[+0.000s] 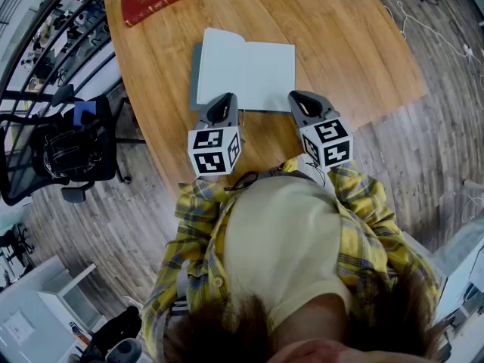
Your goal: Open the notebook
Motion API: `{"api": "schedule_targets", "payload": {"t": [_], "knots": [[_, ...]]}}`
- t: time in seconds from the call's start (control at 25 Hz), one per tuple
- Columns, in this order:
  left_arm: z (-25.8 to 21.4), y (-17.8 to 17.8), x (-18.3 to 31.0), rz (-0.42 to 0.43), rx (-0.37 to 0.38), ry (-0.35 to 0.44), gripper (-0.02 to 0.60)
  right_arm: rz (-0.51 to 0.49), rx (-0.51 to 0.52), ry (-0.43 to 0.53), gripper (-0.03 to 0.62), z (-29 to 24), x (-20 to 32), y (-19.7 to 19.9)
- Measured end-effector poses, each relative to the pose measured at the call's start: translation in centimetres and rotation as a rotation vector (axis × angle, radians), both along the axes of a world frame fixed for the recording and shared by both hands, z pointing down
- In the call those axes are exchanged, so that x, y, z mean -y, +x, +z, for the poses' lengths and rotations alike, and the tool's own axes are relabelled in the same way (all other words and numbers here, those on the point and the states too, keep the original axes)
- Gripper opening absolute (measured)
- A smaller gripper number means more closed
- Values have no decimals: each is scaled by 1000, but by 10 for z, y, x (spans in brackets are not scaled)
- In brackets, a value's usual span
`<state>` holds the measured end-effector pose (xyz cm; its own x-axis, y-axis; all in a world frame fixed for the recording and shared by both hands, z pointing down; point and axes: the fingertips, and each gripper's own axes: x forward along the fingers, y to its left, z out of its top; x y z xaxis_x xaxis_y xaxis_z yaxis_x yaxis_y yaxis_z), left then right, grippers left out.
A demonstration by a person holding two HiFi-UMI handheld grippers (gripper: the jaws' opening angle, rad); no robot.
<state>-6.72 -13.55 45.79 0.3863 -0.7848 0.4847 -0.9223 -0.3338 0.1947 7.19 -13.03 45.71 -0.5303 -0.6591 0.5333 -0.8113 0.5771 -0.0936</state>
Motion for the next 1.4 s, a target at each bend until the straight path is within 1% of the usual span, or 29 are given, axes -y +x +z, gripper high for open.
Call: {"api": "schedule_targets", "payload": {"t": [0.16, 0.4, 1.4], "knots": [[3, 0, 0, -6, 10, -7, 18, 21, -15, -30, 69, 7, -1, 5], [7, -3, 2, -14, 8, -14, 18, 31, -3, -55, 64, 12, -2, 5], [7, -1, 3, 5, 16, -15, 18, 104, 17, -57, 64, 10, 7, 13]]}}
